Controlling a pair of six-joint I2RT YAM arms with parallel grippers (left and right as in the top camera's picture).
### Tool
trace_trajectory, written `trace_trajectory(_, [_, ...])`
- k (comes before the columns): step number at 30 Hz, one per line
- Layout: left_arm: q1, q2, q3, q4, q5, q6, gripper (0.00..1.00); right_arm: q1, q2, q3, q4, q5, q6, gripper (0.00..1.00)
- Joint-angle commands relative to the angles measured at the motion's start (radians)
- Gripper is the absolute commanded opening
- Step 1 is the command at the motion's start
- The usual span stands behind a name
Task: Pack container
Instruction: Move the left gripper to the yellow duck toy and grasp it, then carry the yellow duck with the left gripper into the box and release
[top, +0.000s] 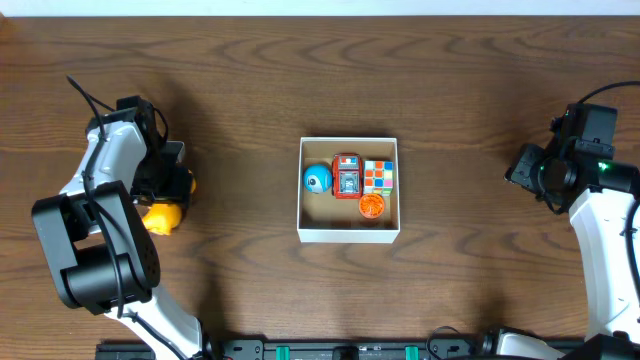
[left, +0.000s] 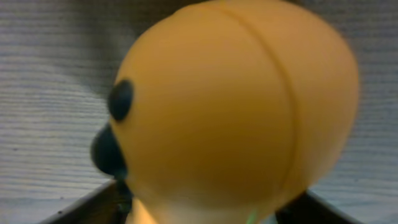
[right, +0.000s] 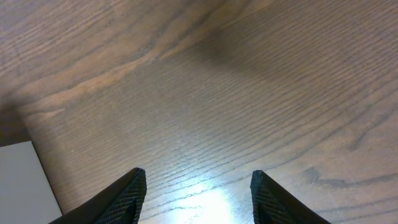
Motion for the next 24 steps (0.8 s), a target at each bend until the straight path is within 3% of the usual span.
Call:
trace_trajectory(1, [0.003,0.005,-0.004,0.000,0.032,0.014,0.43,-0.003,0.003,0.019,0.000,0.000,0.002,0.57])
trace_trajectory(5, [0.003,0.004,-0.003,-0.003,0.038,-0.008,0.22,-0.003,0.003,0.019,-0.002,0.000,0.002,0.56])
trace_trajectory(9, [-0.006,-0.003,0.009,-0.008,0.077,-0.077,0.06,-0.003,0.003,0.019,-0.002,0.000,0.002,0.56])
trace_trajectory(16, [-0.113,-0.132,0.065,-0.045,0.215,-0.067,0.06,-0.003,0.003,0.019,-0.002,0.000,0.002,0.56])
trace_trajectory(24, [-0.390,-0.422,0.078,-0.013,0.214,0.162,0.06,-0.003,0.004,0.019,-0.011,0.000,0.002,0.56])
